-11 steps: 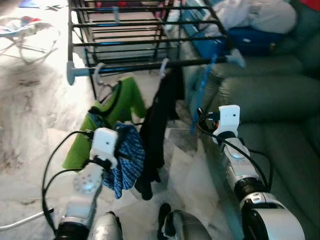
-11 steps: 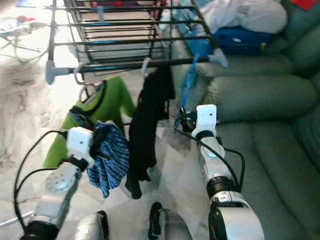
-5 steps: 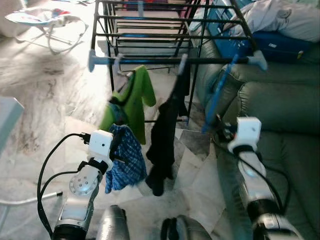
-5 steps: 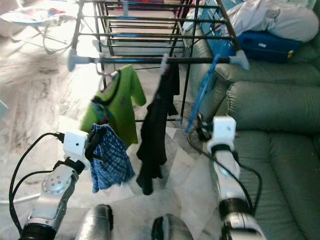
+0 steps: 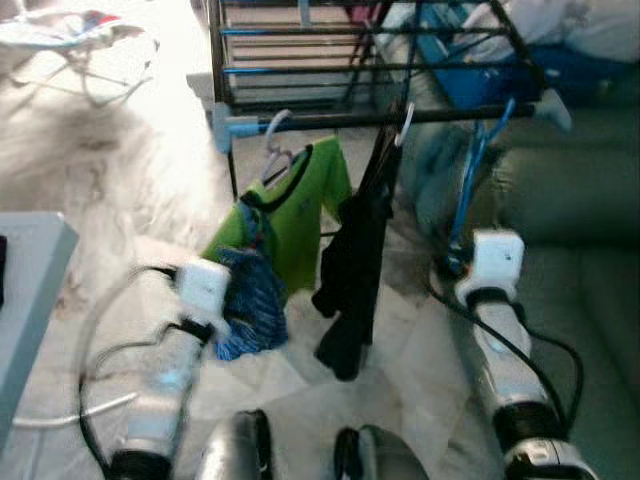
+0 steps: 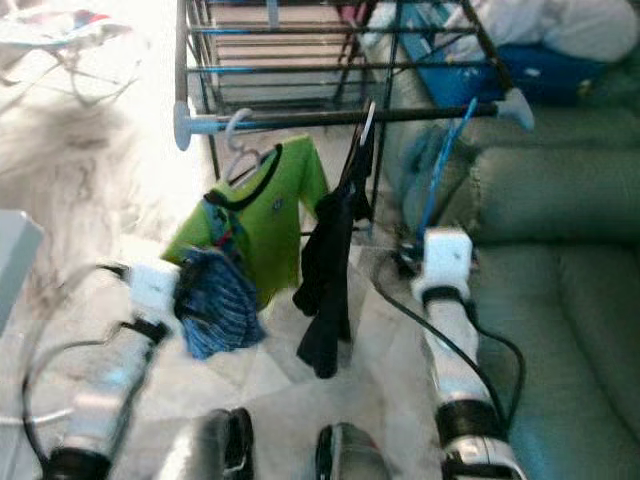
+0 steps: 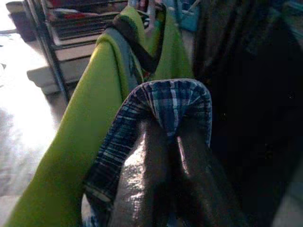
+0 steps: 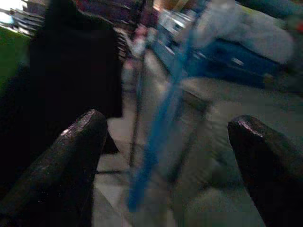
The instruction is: Hang hanger
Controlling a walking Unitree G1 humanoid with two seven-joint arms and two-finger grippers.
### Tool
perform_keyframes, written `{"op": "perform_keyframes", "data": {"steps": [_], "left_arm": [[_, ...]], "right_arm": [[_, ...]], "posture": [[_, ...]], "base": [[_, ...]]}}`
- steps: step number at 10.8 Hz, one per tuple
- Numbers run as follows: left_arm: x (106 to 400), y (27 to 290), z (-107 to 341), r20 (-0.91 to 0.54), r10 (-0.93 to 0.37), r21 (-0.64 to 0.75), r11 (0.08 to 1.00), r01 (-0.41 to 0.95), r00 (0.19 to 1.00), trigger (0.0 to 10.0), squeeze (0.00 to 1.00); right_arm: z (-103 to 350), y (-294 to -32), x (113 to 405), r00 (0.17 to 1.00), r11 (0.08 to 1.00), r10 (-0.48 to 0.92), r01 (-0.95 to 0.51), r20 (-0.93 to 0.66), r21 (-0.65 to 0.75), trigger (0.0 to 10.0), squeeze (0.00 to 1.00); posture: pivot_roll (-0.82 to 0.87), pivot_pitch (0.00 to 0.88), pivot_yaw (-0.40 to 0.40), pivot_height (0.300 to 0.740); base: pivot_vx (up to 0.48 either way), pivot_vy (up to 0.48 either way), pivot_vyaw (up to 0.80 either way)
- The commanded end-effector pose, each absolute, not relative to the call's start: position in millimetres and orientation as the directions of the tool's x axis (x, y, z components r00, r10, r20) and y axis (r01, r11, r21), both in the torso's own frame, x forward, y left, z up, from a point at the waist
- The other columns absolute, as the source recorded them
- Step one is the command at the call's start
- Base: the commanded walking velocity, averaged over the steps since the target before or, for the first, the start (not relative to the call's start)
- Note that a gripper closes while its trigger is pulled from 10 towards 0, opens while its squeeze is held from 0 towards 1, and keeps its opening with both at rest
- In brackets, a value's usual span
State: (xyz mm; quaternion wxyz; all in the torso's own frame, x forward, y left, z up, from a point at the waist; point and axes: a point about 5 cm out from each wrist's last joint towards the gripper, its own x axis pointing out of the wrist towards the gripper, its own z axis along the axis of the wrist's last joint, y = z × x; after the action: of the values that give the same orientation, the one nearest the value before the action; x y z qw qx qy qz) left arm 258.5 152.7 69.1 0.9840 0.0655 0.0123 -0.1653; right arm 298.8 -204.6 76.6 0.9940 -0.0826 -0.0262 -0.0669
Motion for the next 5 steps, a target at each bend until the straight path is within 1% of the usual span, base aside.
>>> {"op": "perform_keyframes", "data": {"steps": [1,2,3,5], "left_arm": [[256.6,156.7,71.5,-0.040,-0.319,0.136,0.937,0.321,0.947,10.0,0.00],[253.0,159.1,71.1,-0.036,-0.319,0.116,0.940,0.321,0.947,10.0,0.00],[252.5,159.7,71.4,-0.036,-0.318,0.115,0.941,0.320,0.948,10.0,0.00],[256.1,159.7,75.1,-0.023,-0.325,0.120,0.938,0.326,0.945,10.0,0.00]], "right_arm": [[82.3,-208.8,298.5,0.984,0.973,-0.155,0.167,0.082,-0.161,10.0,0.00],[78.6,-210.3,293.3,0.985,0.972,-0.159,0.169,0.074,-0.164,10.0,0.00],[76.4,-210.2,290.5,0.985,0.972,-0.162,0.170,0.065,-0.163,10.0,0.00],[76.1,-208.5,289.7,0.985,0.972,-0.164,0.171,0.061,-0.162,10.0,0.00]], "posture": [[0.04,0.156,-0.077,0.740],[0.04,0.156,-0.072,0.740],[0.03,0.153,-0.069,0.740],[0.03,0.152,-0.066,0.740]], "base": [[0.000,0.000,0.00],[0.000,0.000,-0.56],[0.259,0.000,-0.49],[0.356,0.000,0.00]]}}
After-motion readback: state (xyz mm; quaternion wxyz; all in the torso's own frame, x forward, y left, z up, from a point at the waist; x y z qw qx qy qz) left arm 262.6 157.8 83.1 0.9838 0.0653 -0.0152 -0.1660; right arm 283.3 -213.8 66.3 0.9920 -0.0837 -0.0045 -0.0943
